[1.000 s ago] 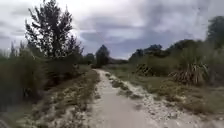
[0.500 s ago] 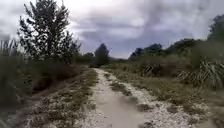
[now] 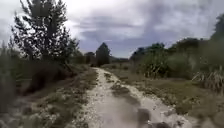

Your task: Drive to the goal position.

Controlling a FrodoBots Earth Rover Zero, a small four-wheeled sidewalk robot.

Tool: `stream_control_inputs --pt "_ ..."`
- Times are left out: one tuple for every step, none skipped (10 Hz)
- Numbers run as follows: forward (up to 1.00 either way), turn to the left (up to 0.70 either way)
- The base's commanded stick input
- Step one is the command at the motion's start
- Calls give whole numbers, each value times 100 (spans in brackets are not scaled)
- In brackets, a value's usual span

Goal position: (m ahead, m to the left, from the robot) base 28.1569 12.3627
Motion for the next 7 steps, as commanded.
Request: stream_control_inputs --pt "85 0" --pt "85 0" --pt "85 0" --pt "85 0" --pt "85 0" --pt "85 0" --pt "85 0"
